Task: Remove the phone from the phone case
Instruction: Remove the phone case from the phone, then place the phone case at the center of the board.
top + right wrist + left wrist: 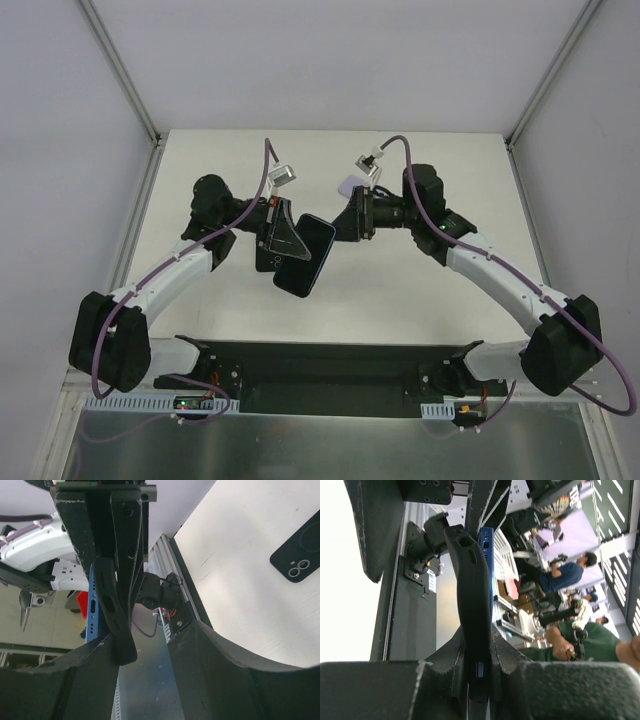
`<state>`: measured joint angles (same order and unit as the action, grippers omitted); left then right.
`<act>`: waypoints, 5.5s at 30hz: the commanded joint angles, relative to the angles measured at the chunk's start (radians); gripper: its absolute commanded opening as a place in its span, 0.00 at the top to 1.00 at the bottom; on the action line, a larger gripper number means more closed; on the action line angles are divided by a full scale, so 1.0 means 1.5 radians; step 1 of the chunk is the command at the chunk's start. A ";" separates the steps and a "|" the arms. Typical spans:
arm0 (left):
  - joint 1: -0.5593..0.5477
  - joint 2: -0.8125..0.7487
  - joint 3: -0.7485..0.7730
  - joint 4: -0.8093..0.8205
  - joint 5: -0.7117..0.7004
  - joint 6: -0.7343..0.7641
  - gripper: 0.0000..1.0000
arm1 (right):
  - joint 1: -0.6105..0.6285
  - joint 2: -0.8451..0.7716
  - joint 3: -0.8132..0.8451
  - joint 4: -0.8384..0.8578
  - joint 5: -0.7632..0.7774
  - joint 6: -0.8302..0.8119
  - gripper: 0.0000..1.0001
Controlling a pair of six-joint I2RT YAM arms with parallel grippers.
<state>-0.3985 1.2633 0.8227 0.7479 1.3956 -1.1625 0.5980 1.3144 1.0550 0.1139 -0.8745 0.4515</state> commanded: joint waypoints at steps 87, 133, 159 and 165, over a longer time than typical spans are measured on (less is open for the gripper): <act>-0.369 0.328 0.304 -0.746 -1.111 0.471 0.35 | -0.070 0.361 0.221 -0.667 0.337 0.102 0.99; -0.404 0.339 0.332 -0.859 -1.294 0.420 1.00 | -0.089 0.347 0.197 -0.680 0.381 0.076 0.98; -0.002 0.151 0.271 -1.003 -1.338 0.453 1.00 | -0.440 -0.044 -0.104 -0.374 0.414 -0.057 0.99; 0.022 0.210 0.237 -1.047 -1.399 0.358 1.00 | -0.471 -0.057 -0.177 -0.272 0.420 -0.034 0.99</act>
<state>-0.3908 1.5242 1.2125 -0.7429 -0.5789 -0.5297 -0.0963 1.2453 0.8246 -0.4515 -0.2279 0.3695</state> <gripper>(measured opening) 0.061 0.152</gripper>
